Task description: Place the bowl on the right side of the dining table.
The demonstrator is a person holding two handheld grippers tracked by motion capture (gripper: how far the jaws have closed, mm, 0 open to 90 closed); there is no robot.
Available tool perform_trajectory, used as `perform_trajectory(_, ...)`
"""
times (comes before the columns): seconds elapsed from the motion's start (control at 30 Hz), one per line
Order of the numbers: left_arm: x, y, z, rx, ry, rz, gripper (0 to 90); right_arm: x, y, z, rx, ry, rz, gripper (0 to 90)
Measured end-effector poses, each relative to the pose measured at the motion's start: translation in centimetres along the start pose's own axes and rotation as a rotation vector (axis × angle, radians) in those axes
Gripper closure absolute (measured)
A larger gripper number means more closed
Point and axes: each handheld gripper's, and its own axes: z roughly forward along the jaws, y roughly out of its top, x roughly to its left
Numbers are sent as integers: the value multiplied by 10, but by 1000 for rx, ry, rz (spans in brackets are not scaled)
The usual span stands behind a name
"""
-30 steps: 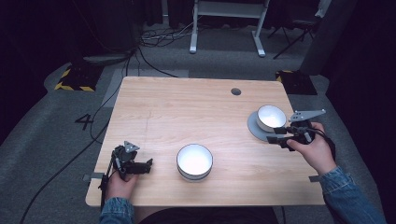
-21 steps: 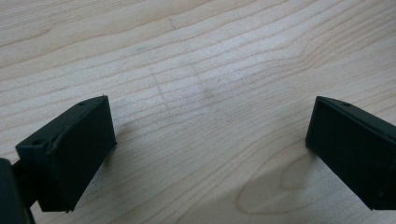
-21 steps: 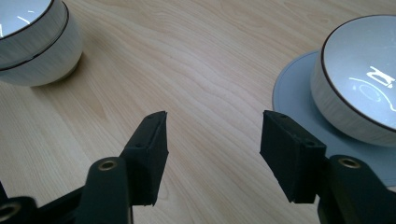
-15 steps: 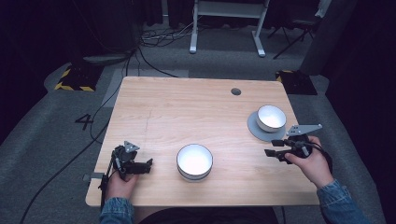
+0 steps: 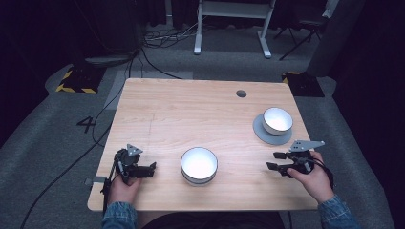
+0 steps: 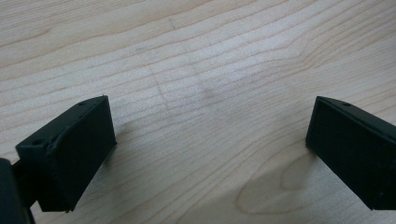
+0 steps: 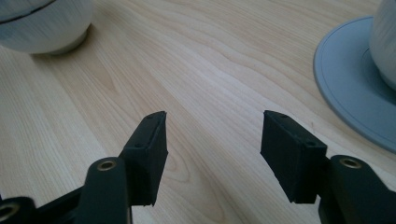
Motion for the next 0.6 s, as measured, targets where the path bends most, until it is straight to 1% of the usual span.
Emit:
perform_trajectory(0.17,0,0,0,-1,0,1,15,4,-10,7,-1,-16,-9,410)
perform_trajectory(0.33,0,0,0,1,-1,0,15,7,-17,13,2,-18,-16,408)
perform_trajectory(0.37,0,0,0,0,1,0,14,9,-21,17,14,-25,-27,383)
perform_trajectory(0.4,0,0,0,0,2,1,15,10,-22,18,19,-27,-31,382)
perform_trajectory(0.6,0,0,0,0,3,4,14,13,-29,21,29,-13,-34,380)
